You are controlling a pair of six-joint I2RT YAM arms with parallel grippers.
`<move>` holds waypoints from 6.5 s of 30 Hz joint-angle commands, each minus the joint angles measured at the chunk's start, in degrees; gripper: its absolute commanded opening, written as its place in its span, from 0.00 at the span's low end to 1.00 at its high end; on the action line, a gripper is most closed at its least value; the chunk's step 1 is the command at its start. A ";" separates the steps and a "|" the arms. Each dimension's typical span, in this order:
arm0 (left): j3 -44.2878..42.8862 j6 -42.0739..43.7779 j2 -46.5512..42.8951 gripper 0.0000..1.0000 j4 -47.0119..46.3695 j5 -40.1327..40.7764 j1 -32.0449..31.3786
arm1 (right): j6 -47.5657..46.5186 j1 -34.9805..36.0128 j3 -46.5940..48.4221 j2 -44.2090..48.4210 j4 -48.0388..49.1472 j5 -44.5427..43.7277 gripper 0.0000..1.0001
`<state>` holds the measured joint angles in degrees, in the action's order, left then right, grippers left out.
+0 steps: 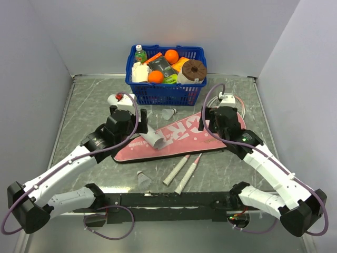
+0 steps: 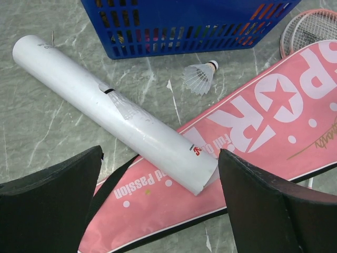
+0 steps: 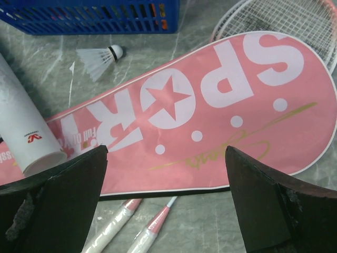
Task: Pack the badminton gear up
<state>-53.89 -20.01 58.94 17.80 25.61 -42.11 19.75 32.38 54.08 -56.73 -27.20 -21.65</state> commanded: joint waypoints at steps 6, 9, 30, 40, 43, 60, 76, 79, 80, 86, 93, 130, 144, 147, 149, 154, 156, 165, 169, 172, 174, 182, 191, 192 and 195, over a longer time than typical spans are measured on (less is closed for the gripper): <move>-2.71 2.78 -1.98 0.97 1.53 3.05 -0.43 | 0.73 0.14 1.11 -0.14 1.62 4.59 1.00; -2.01 3.75 -2.42 0.96 0.39 4.97 -0.34 | 0.56 0.23 0.85 -1.19 2.33 6.00 1.00; -13.43 9.46 21.38 0.01 -6.55 -2.57 11.96 | 2.66 20.60 3.21 -13.13 11.11 20.16 0.00; -17.39 11.57 34.74 0.01 -14.10 -6.09 12.75 | 6.79 27.12 8.84 -25.78 18.76 23.14 0.00; -18.44 12.27 39.83 0.01 -16.30 -5.31 12.84 | 7.76 28.70 10.16 -30.17 21.48 22.36 0.00; -14.22 15.88 49.25 0.01 -25.12 -7.06 13.54 | 12.07 30.02 10.59 -46.97 32.74 6.19 0.00; -19.06 10.96 52.86 0.01 -9.64 -4.69 14.42 | 14.79 24.05 10.34 -48.65 29.48 -4.19 0.00; -18.98 9.55 52.86 0.01 -7.09 -4.78 14.42 | 14.53 22.47 9.64 -48.21 29.75 -3.66 0.00; -18.80 8.68 52.77 0.01 -6.47 -4.60 14.42 | 14.36 22.20 9.29 -48.04 30.01 -3.66 0.00; -16.08 4.55 49.70 0.01 -3.66 -4.60 14.33 | 12.16 21.67 8.14 -45.93 29.58 -4.19 0.00; -14.76 1.29 42.60 0.29 -1.64 0.14 14.25 | 11.54 21.76 7.71 -42.77 27.46 -2.17 0.00; -13.96 56.13 40.72 0.97 -10.78 -8.20 8.88 | 4.95 21.67 -6.97 -3.30 6.64 10.49 0.71; -21.08 60.18 52.59 0.93 -10.78 -11.28 12.05 | 5.57 21.76 -7.68 -4.79 8.74 13.12 0.71; -21.35 60.70 53.82 0.93 -10.51 -11.54 12.22 | 5.48 21.76 -6.89 -5.41 8.48 13.04 0.71; -21.52 61.05 54.18 0.94 -9.99 -11.98 12.57 | 5.74 21.67 -6.89 -5.50 8.83 13.39 0.71; -23.01 62.90 56.72 0.94 -8.40 -11.55 12.84 | 6.18 21.67 -7.50 -5.15 9.10 14.09 0.71; -23.80 63.25 57.95 0.92 -8.05 -11.54 12.84 | 6.35 21.76 -7.85 -4.88 9.18 13.92 0.71; -25.22 63.25 61.21 0.69 -5.50 -11.72 12.58 | 6.88 21.76 -9.87 -2.51 8.74 13.39 0.71; -24.42 63.25 60.68 0.47 -5.67 -10.75 12.14 | 7.23 21.76 -10.40 -1.81 8.83 13.47 0.71; -23.46 63.08 59.02 0.40 -5.50 -8.65 11.00 | 7.15 21.76 -10.32 -1.37 8.74 14.09 0.71; -23.28 62.03 56.47 0.29 -5.15 -7.68 10.38 | 6.88 21.67 -9.88 -1.19 7.87 14.53 0.71; -16.88 58.69 42.15 0.15 -3.04 -1.61 5.90 | 5.48 21.76 -4.70 2.14 0.58 15.67 0.71; -13.62 44.73 27.20 0.01 7.59 -7.67 -2.00 | 3.02 21.76 0.67 12.33 -9.79 18.04 0.71; -12.92 43.66 26.15 0.01 7.95 -7.85 -3.06 | 2.93 21.76 1.28 13.13 -10.41 18.13 0.71; -9.75 39.45 21.67 0.01 7.34 -9.60 -7.01 | 1.96 21.67 3.13 15.07 -12.96 19.97 0.70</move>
<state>-66.43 27.62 85.38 22.24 19.25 -44.75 23.88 54.33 53.30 -44.40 -34.94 -4.38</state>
